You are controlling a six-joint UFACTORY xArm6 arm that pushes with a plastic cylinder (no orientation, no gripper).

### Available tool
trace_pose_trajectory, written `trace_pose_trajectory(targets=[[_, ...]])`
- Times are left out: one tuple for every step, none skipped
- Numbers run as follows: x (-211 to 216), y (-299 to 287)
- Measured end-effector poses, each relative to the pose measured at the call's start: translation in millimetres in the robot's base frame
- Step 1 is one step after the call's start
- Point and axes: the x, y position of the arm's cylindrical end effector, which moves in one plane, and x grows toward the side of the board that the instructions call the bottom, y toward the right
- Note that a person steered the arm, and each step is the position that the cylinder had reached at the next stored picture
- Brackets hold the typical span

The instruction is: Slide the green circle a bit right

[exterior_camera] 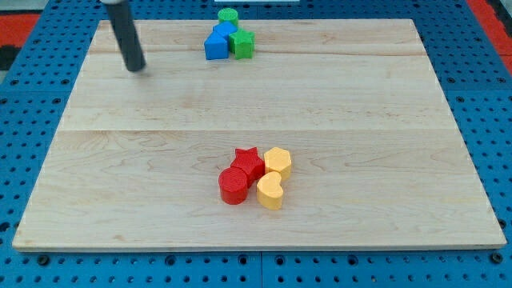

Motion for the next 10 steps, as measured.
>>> trace_pose_trajectory(targets=[[-83.8,-17.1],[-86.4,-13.3],[-85.6,18.6],[-85.6,41.6],[-86.2,50.4],[-85.9,55.7],[-84.8,131.0],[-85.5,154.6],[-85.5,195.6],[-85.0,270.9]])
